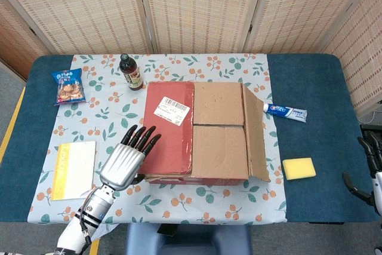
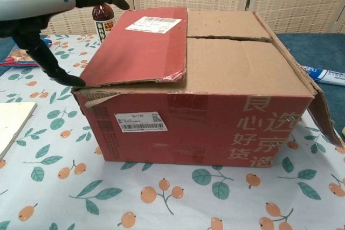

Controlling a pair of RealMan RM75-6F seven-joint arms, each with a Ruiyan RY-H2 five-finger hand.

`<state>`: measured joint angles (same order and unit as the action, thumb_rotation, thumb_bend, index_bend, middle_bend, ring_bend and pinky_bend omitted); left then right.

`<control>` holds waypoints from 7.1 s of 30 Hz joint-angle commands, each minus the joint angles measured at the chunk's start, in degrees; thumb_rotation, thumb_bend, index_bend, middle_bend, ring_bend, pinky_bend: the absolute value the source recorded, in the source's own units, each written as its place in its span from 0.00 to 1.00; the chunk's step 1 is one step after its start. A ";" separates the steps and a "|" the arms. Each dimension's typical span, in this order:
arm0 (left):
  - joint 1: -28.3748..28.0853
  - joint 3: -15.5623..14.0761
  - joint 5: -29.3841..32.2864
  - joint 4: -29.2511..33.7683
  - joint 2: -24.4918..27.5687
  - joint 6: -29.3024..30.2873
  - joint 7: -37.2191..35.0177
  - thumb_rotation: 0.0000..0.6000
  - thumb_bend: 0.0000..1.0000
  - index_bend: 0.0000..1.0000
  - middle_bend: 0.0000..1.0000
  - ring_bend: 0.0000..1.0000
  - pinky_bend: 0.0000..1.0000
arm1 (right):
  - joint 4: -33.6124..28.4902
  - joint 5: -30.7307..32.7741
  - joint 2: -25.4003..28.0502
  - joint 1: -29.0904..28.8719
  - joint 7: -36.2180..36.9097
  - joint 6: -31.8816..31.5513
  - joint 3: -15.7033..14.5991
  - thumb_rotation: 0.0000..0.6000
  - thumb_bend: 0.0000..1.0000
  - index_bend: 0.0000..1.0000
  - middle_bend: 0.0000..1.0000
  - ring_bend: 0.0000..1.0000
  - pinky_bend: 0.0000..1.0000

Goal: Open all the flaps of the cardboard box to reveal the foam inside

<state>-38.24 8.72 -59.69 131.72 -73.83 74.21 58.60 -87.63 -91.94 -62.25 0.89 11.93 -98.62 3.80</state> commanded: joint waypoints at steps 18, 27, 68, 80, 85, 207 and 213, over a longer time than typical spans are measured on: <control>-3.73 -0.46 2.36 -0.58 -3.54 2.03 1.52 1.00 0.18 0.00 0.04 0.00 0.00 | -0.25 1.27 0.55 0.25 0.98 0.84 0.79 1.00 0.38 0.00 0.00 0.00 0.00; -5.84 -1.02 4.19 -1.60 -7.67 4.07 5.57 1.00 0.18 0.00 0.04 0.00 0.00 | -0.15 1.29 0.67 0.42 1.56 0.94 0.88 1.00 0.38 0.00 0.00 0.00 0.00; -10.42 -0.66 3.44 -3.57 -12.43 7.17 6.30 1.00 0.18 0.00 0.03 0.00 0.00 | -1.58 4.14 1.49 1.15 3.16 2.84 1.60 1.00 0.38 0.00 0.00 0.00 0.00; -10.70 -0.88 3.03 -4.50 -13.23 7.15 6.17 1.00 0.18 0.00 0.03 0.00 0.00 | -1.61 4.45 1.75 1.30 3.65 2.89 1.94 1.00 0.38 0.00 0.00 0.00 0.00; -10.86 -0.98 2.38 -4.87 -13.75 7.23 6.29 1.00 0.18 0.00 0.03 0.00 0.00 | -1.59 4.21 1.76 1.34 3.60 2.93 1.86 1.00 0.38 0.00 0.00 0.00 0.00; 21.06 -10.40 -25.83 -10.70 5.09 20.60 -22.19 1.00 0.22 0.00 0.00 0.00 0.00 | -2.26 2.13 0.98 -0.37 1.10 5.80 1.11 1.00 0.38 0.00 0.00 0.00 0.00; 24.69 -13.74 -28.72 -18.97 7.46 20.26 -32.98 1.00 0.25 0.00 0.00 0.00 0.00 | -3.54 -0.75 0.89 -3.73 -0.80 7.83 1.86 1.00 0.38 0.00 0.00 0.00 0.00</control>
<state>-15.61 -3.23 -86.71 116.38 -67.85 94.67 29.86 -90.38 -92.07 -61.48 -1.74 12.13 -91.78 5.25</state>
